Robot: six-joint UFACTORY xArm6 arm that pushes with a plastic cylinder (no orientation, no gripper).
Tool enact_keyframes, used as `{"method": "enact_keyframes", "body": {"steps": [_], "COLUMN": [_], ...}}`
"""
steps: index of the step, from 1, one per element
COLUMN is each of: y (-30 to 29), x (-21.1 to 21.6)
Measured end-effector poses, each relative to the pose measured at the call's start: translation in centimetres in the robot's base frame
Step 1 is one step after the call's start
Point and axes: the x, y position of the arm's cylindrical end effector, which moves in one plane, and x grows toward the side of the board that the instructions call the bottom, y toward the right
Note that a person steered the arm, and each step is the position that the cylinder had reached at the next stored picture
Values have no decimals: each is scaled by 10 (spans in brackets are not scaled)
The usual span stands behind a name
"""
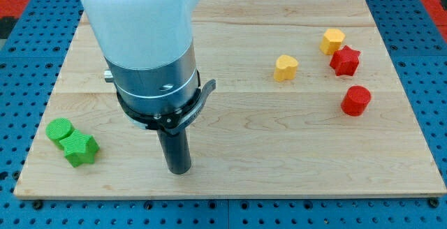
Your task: Point your arm at the red circle
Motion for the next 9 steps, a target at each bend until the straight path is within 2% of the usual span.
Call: {"method": "enact_keyframes", "body": {"steps": [6,7,8,9], "y": [17,48,166,238], "x": [-3,-6,-21,-21]}}
